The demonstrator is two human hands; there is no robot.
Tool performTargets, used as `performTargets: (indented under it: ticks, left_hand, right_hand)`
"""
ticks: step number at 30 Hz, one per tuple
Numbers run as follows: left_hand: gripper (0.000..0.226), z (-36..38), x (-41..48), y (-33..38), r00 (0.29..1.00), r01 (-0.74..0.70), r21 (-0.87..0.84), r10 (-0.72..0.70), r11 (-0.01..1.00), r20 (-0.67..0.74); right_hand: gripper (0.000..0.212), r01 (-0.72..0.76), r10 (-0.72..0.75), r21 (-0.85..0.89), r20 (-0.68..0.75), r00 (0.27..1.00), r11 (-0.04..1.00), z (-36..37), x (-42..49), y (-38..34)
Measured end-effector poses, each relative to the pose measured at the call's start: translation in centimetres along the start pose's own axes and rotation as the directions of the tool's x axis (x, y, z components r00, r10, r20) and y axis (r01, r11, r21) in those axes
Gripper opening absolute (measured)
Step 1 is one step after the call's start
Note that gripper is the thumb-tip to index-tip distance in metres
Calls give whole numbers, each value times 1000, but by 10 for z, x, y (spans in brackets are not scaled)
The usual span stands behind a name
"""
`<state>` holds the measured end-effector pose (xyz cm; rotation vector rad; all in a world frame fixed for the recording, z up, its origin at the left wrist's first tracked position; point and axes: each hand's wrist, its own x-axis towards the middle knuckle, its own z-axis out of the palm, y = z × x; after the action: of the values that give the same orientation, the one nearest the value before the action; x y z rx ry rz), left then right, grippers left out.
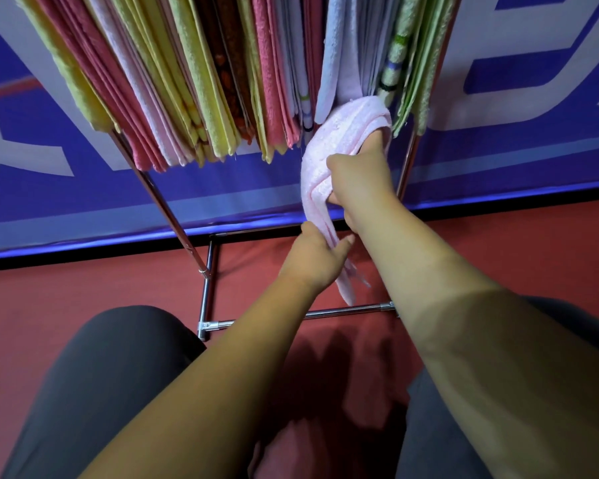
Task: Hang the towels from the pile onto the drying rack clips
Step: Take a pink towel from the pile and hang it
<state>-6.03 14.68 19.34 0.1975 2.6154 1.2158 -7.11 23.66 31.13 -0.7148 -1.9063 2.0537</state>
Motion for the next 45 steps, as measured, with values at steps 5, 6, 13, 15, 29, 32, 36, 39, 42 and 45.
performTargets:
  ticks: [5, 6, 13, 15, 29, 32, 36, 39, 42, 45]
  left_hand:
    - [61, -16, 4, 14, 982, 44, -85, -59, 995, -177]
    - [61, -20, 5, 17, 972, 55, -71, -70, 996, -223]
    - [22, -40, 15, 21, 916, 156, 27, -134, 987, -379]
    - [16, -42, 14, 19, 909, 145, 61, -109, 988, -403]
    - [48, -92, -35, 54, 841, -164, 435, 356, 885, -407]
    - [46, -97, -46, 67, 800, -208, 548, 464, 810, -381]
    - [46, -104, -61, 83, 777, -231, 621, 526, 749, -346]
    - [44, -114, -78, 96, 753, -244, 635, 556, 733, -352]
    - [41, -131, -86, 107, 746, -231, 644, 558, 729, -363]
    - [32, -154, -88, 121, 744, -208, 637, 543, 742, -390]
  right_hand:
    - [78, 46, -42, 103, -44, 998, 994, 10, 12, 15]
    - [79, 29, -23, 186, -30, 999, 982, 12, 5, 9]
    - [81, -161, 118, 586, 111, 987, 794, 5, 11, 2]
    - [78, -163, 143, 571, 80, 986, 805, 2, 15, 5]
    - [42, -400, 411, 192, -24, 911, 896, -34, 16, 49]
    - [16, -584, 591, -137, 16, 806, 800, -40, -2, 42]
    - [68, -479, 366, -510, -311, 877, 715, -40, -26, 41]
    - [45, -84, -34, -613, -179, 983, 786, -52, -38, 34]
    - [21, 275, -355, -596, -17, 935, 754, -59, -49, 14]
    - [17, 397, -478, -567, 7, 879, 722, -62, -62, -15]
